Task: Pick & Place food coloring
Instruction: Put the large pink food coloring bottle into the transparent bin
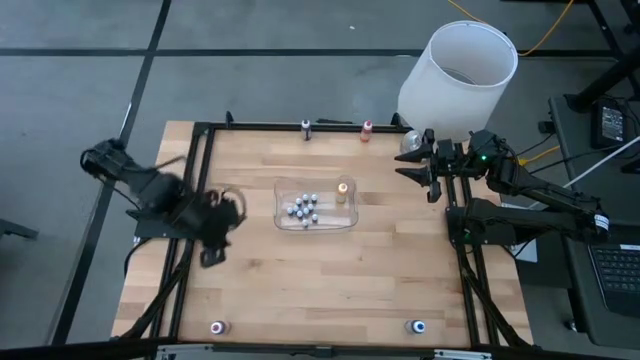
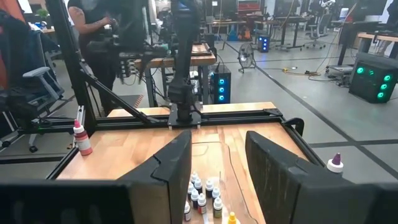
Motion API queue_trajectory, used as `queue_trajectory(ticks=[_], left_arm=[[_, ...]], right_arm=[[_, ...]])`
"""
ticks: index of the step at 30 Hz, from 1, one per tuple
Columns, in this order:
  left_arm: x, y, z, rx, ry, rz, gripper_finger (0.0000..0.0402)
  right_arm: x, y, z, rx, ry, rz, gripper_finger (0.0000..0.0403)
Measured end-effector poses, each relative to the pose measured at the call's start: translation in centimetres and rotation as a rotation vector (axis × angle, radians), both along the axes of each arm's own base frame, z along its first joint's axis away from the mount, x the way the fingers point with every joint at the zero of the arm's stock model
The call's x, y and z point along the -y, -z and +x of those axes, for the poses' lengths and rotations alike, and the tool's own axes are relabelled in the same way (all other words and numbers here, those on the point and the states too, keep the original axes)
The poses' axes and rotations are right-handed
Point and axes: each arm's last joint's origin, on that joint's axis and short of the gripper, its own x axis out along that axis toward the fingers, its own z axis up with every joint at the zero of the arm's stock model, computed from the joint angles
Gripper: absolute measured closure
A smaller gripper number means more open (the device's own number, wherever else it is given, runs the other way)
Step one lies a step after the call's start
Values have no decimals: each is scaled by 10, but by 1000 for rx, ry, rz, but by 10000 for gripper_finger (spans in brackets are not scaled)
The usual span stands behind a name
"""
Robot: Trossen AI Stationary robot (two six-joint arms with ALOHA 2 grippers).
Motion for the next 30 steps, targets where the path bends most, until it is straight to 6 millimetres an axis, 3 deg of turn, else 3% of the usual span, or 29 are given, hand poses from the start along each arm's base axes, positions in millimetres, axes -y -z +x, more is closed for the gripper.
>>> queue_trajectory(ticks=[5,12,22,30], left_arm=[[38,31,-21,20,85,-1,219],[74,73,-44,-5,100,-29,219],[119,99,-59,25,40,-135,194],[154,122,-58,8,24,-202,152]], right_arm=[[0,0,0,0,0,0,250],[0,0,0,-2,0,1,250],[0,3,0,-29,2,40,250],[0,6,0,-61,4,83,250]])
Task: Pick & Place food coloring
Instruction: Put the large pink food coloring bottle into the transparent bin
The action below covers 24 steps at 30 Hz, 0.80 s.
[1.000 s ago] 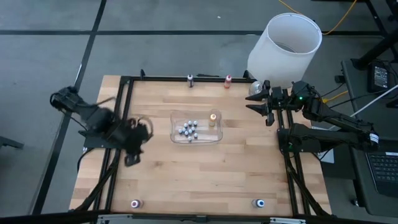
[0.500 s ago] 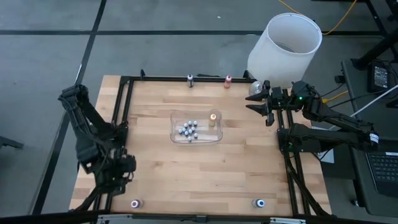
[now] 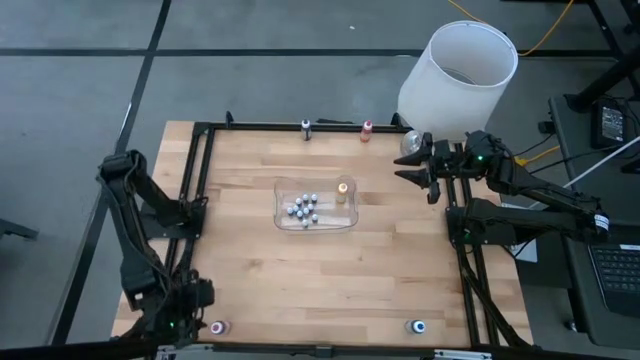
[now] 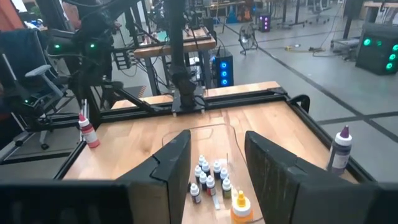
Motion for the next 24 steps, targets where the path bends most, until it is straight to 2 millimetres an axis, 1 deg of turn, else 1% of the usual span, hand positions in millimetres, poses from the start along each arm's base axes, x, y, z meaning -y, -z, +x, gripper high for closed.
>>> queue_trajectory(ticks=[6,11,16,18,24], left_arm=[[23,25,12,5,54,-3,139],[33,43,22,14,39,20,139],[36,55,33,25,46,51,139],[35,58,36,24,46,62,139],[33,60,35,-19,60,77,141]], right_arm=[[0,3,0,-32,0,12,250],[0,4,0,-41,0,16,250],[0,4,0,-41,0,16,250],[0,4,0,-41,0,17,250],[0,4,0,-40,0,19,250]])
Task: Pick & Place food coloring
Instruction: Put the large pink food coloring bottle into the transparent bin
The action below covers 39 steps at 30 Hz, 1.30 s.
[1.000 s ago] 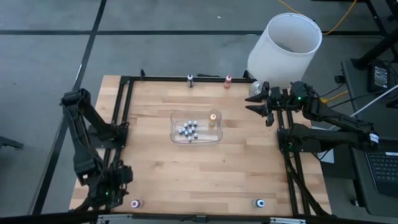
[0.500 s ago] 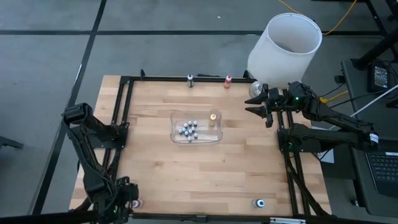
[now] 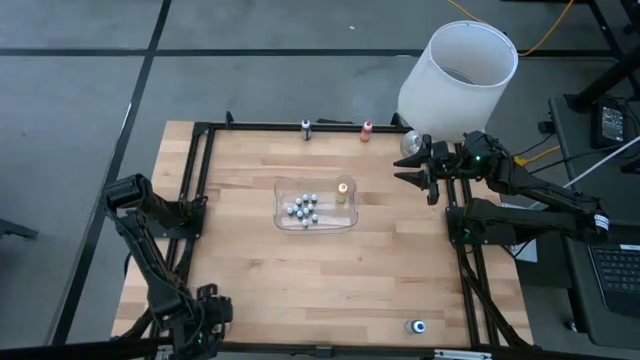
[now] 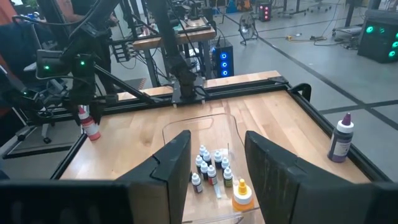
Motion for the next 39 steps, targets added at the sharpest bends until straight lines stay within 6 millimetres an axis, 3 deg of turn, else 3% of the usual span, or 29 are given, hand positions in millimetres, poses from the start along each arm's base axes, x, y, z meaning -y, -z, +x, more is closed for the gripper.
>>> queue_trajectory(ticks=[13,26,32,39], left_arm=[[5,-2,1,-11,25,-61,227],[2,-5,4,50,67,-28,251],[-21,-25,11,73,80,29,250],[-74,-68,19,176,31,138,251]], right_arm=[[0,0,0,1,0,1,250],[0,0,0,1,4,28,250],[0,0,0,1,4,26,250],[0,0,0,1,3,27,250]])
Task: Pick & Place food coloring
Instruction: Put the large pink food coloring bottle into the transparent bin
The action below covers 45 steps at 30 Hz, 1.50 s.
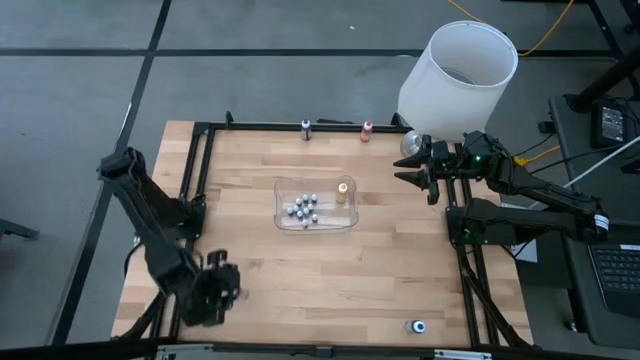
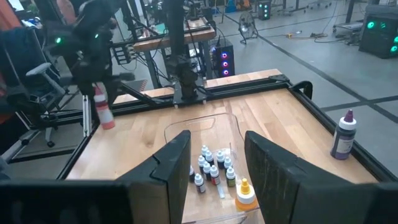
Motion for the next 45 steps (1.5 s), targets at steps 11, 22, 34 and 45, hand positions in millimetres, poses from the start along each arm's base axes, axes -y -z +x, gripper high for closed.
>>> queue_trajectory(ticks=[11,22,34,45], left_arm=[[-77,-33,29,73,-4,104,251],[-158,-47,78,121,-59,149,253],[-211,-49,176,185,-22,222,254],[-224,-25,259,130,146,258,254]], right_arm=[[0,0,0,0,0,2,250],[0,0,0,1,4,25,250],[2,0,0,-4,51,-17,250],[2,0,0,-8,45,-59,250]])
